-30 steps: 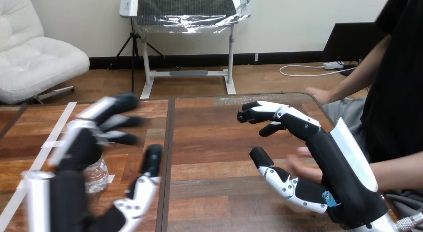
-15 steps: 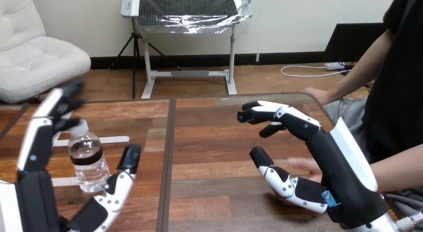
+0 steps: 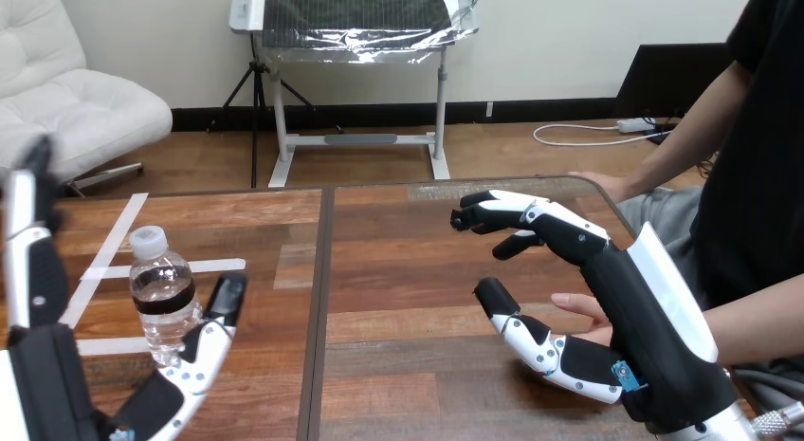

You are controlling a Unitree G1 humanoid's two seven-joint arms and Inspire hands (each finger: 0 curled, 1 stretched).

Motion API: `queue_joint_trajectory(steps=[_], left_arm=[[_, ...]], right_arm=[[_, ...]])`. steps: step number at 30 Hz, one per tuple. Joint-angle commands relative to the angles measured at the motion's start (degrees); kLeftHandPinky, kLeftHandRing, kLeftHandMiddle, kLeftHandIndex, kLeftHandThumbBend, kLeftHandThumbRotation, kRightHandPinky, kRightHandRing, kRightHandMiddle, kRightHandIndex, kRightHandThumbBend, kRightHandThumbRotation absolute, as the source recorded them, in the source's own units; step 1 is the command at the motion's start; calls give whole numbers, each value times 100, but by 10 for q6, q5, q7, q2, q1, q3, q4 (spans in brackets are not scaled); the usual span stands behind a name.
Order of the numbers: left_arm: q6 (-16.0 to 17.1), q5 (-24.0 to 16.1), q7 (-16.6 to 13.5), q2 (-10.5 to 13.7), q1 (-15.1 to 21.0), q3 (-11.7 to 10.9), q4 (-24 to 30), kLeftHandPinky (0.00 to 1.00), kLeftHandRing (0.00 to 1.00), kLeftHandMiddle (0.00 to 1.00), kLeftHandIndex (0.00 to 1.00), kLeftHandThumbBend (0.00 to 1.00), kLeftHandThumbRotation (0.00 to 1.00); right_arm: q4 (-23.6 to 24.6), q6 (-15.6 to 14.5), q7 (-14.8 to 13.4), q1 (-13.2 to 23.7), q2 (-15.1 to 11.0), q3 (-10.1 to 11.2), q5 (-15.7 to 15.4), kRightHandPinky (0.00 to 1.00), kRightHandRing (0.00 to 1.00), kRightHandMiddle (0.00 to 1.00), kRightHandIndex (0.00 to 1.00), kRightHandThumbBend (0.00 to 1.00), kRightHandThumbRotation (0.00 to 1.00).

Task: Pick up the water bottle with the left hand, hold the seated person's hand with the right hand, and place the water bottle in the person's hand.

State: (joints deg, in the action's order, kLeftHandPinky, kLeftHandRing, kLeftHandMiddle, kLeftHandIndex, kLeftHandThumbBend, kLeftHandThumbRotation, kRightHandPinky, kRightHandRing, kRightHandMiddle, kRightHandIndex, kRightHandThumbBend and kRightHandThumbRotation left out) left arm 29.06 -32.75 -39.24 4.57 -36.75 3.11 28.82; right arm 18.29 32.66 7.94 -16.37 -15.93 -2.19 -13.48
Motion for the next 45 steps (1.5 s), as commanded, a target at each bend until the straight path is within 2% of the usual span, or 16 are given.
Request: queue_joint_trajectory(steps=[1, 13, 22, 25, 33, 42, 45], left_arm=[[-17, -10, -11, -44, 71, -24, -8, 97, 98, 100, 98, 71, 23], [-56, 22, -3, -28, 102, -30, -46, 100, 97, 99, 98, 78, 28], [-77, 39, 10, -11, 142, -39, -100, 99, 99, 100, 99, 81, 29], [-74, 46, 10, -5, 160, -42, -128, 99, 99, 100, 99, 82, 31], [-114, 37, 17, 4, 206, -53, -186, 97, 99, 100, 99, 83, 37], [-135, 33, 19, 14, 257, -60, -254, 94, 97, 98, 98, 82, 38], [-157, 33, 21, 11, 273, -62, -270, 92, 96, 97, 98, 83, 39]], right_arm=[[4, 2, 3, 41, -2, 1, 10, 61, 74, 80, 71, 26, 0], [4, -3, 3, 43, -1, 2, 8, 62, 74, 80, 71, 25, 0], [0, 0, 4, 48, -2, 0, 10, 61, 74, 80, 71, 26, 0], [1, -2, 5, 49, -3, 0, 10, 61, 74, 80, 71, 26, 0], [0, -2, 10, 52, -4, 1, 15, 61, 74, 80, 71, 26, 0], [-4, 0, 13, 55, -5, 4, 16, 61, 75, 80, 71, 26, 0], [-6, 3, 13, 56, -5, 4, 16, 61, 75, 80, 71, 26, 0]])
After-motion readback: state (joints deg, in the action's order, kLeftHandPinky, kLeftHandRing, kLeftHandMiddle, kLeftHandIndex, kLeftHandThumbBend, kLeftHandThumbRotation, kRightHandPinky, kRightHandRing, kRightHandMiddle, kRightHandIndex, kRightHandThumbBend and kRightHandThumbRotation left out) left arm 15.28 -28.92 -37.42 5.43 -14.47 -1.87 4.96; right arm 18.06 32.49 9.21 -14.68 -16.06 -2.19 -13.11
